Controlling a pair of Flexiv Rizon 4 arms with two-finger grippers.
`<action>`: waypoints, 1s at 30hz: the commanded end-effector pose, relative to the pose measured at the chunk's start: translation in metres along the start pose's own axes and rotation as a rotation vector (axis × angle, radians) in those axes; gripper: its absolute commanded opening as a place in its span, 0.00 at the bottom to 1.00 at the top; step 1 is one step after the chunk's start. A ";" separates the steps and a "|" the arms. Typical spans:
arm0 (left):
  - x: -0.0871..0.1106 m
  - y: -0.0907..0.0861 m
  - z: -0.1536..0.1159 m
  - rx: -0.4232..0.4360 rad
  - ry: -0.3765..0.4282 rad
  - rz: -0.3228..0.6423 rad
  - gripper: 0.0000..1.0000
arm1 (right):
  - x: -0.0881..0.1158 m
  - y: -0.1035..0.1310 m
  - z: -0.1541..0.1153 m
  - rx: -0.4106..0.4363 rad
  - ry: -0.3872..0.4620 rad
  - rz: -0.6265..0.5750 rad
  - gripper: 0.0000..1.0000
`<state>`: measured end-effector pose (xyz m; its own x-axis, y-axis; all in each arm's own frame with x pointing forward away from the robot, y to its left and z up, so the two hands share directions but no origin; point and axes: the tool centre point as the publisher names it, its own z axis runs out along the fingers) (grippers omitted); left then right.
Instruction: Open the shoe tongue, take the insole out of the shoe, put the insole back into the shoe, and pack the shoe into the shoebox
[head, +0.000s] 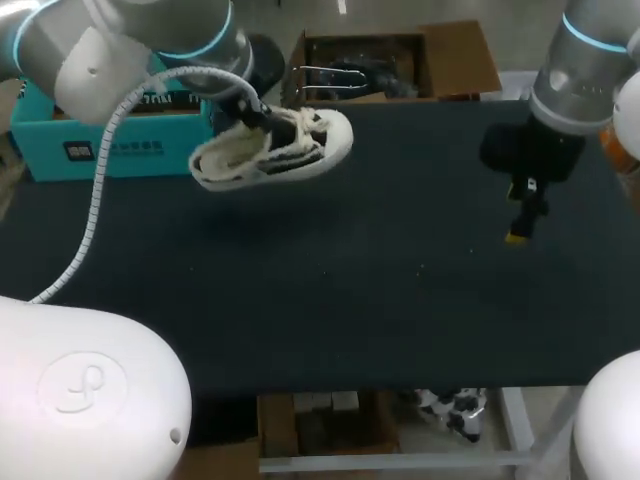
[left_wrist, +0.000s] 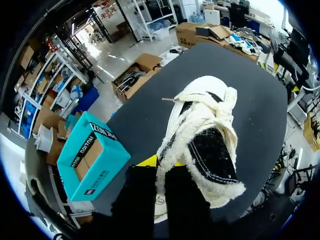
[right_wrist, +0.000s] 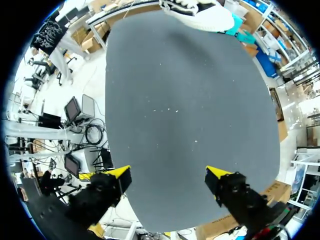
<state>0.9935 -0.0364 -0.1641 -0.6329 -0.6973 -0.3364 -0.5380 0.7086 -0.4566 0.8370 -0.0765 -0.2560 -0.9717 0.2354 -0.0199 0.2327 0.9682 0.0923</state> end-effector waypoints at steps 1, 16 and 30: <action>-0.072 -0.001 -0.046 0.070 -0.067 0.053 0.00 | 0.000 0.000 -0.001 0.002 0.003 0.000 1.00; -0.284 0.055 -0.006 0.067 -0.215 0.055 0.00 | 0.000 0.000 -0.001 0.002 0.003 0.000 1.00; -0.381 0.115 0.092 -0.048 -0.179 0.010 0.00 | 0.000 0.000 -0.001 0.002 0.003 0.000 1.00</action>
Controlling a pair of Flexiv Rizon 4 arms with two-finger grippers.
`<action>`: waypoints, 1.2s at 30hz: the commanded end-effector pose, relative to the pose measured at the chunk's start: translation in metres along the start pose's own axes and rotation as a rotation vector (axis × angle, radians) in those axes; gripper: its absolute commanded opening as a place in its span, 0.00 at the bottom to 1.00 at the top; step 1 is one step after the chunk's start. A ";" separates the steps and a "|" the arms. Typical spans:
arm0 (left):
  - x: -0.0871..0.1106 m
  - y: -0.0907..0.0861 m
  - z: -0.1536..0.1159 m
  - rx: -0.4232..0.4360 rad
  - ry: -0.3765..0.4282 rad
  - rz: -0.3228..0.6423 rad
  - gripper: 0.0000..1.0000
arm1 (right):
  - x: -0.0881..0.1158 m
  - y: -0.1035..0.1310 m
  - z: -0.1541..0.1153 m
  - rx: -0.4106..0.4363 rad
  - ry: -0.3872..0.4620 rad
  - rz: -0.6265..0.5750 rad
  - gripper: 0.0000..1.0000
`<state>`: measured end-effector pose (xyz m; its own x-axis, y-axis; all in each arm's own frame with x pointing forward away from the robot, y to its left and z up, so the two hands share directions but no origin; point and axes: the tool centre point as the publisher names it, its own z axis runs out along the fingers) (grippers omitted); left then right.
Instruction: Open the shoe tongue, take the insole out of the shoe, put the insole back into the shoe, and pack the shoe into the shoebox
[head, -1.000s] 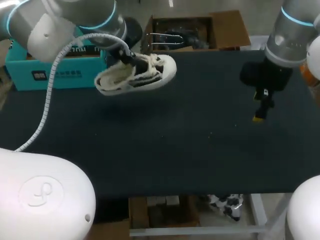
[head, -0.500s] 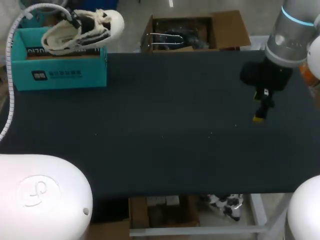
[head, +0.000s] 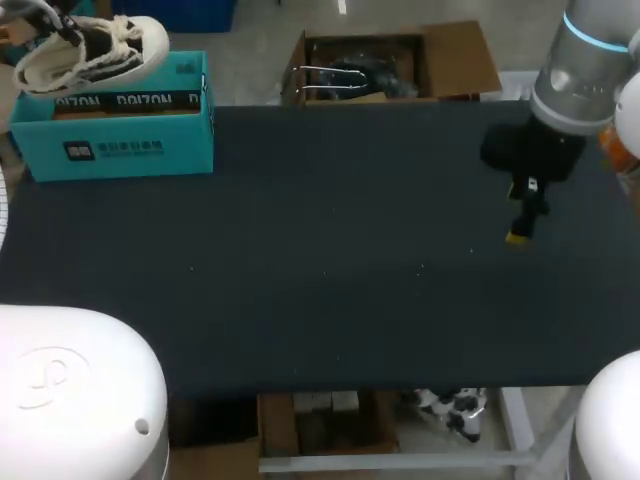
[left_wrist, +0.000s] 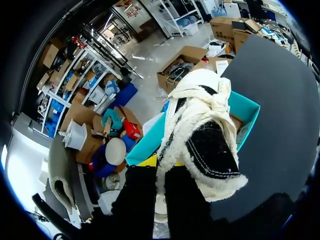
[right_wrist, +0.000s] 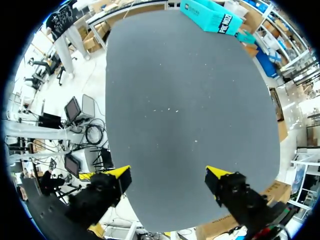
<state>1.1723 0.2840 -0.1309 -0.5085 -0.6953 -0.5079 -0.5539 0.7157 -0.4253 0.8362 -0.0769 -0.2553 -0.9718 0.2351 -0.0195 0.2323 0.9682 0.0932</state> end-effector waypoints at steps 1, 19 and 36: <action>-0.022 -0.001 0.069 -0.020 0.039 0.011 0.00 | -0.001 0.001 0.000 0.003 0.002 0.000 1.00; 0.030 0.013 0.154 -0.056 0.171 0.205 0.00 | -0.001 0.001 0.000 0.003 0.002 0.000 1.00; 0.062 0.012 0.194 -0.181 0.246 0.246 0.96 | -0.001 0.001 0.000 0.003 0.002 0.000 1.00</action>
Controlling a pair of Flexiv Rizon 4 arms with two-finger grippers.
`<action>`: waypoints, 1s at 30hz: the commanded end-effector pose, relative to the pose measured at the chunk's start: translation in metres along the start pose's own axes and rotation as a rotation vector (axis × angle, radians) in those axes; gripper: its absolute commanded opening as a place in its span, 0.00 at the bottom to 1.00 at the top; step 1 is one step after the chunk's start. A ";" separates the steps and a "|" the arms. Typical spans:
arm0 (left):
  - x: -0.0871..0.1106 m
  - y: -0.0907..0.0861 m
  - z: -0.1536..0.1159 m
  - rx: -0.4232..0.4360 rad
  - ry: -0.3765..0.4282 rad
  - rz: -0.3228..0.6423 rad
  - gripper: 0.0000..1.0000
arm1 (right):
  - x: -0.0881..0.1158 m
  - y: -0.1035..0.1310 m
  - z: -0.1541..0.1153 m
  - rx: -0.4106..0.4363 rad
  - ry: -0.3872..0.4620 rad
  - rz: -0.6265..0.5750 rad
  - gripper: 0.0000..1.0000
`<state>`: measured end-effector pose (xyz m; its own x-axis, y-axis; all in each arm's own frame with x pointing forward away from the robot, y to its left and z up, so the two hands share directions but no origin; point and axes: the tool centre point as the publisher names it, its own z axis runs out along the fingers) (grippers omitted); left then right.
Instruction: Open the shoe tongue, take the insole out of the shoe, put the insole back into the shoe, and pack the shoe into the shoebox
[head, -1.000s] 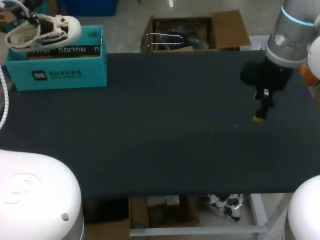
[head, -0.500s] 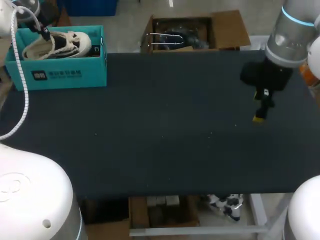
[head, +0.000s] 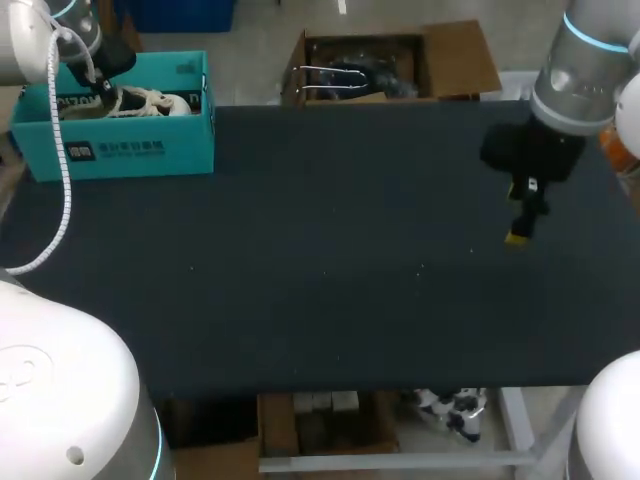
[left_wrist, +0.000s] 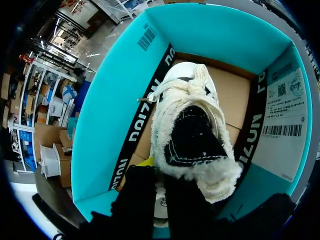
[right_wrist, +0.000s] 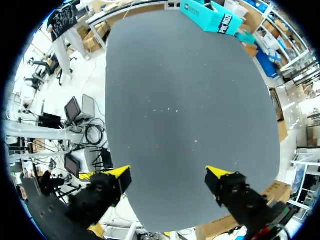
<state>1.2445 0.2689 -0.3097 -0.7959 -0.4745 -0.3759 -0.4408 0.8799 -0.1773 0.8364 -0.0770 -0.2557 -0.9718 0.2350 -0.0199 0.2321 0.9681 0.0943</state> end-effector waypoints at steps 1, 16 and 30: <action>-0.011 -0.014 0.005 -0.032 -0.015 -0.069 1.00 | -0.001 0.001 -0.001 0.004 0.003 0.000 1.00; 0.027 -0.017 -0.121 0.002 -0.069 -0.096 1.00 | -0.001 0.001 -0.001 0.004 0.003 0.000 1.00; 0.101 -0.007 -0.199 0.019 -0.061 -0.039 1.00 | -0.001 0.001 -0.001 0.004 0.003 0.000 1.00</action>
<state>1.1403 0.2230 -0.2102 -0.7851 -0.5112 -0.3497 -0.4675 0.8594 -0.2069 0.8364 -0.0770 -0.2557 -0.9718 0.2351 -0.0200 0.2323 0.9681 0.0942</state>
